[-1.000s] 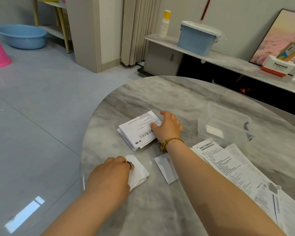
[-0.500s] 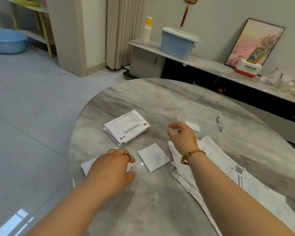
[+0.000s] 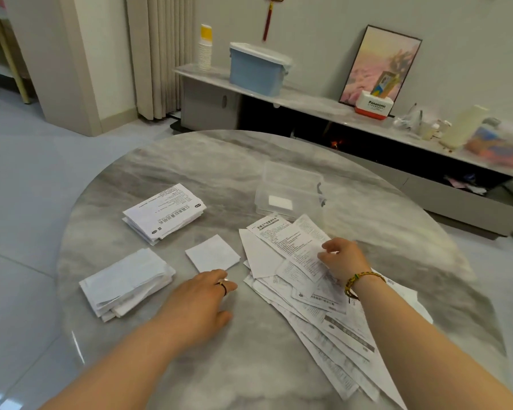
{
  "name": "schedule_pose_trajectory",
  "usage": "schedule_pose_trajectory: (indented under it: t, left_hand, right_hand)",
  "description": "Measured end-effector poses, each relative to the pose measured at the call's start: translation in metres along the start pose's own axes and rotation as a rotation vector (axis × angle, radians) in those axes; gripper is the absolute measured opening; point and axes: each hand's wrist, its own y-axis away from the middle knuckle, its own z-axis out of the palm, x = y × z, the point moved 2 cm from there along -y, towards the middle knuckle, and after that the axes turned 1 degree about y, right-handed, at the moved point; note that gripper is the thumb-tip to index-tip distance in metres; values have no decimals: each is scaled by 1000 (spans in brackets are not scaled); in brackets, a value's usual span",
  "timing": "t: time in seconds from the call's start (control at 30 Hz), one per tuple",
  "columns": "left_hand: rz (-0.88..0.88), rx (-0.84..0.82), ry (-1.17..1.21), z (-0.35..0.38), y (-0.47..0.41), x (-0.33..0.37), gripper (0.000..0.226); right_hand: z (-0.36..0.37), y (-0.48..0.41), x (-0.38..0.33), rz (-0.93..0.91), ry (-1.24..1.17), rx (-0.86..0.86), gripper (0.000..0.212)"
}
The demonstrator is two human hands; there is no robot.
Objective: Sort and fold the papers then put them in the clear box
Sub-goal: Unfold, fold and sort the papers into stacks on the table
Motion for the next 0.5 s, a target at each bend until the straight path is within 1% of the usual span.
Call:
schedule_pose_trajectory:
  t: [0.23,0.4,0.5]
  left_hand:
    - [-3,-17,-37,5,-8,-3,49]
    - [-6,-18,-39,6,-8,-4,48]
    - [-5,-10,-39,6,-8,-4,48]
  right_hand:
    - [10,-22,-5,1,68,-40,52]
    - [22,-38,-14,12,171,-39,51]
    - [28,-43,-16,33,194,-31,46]
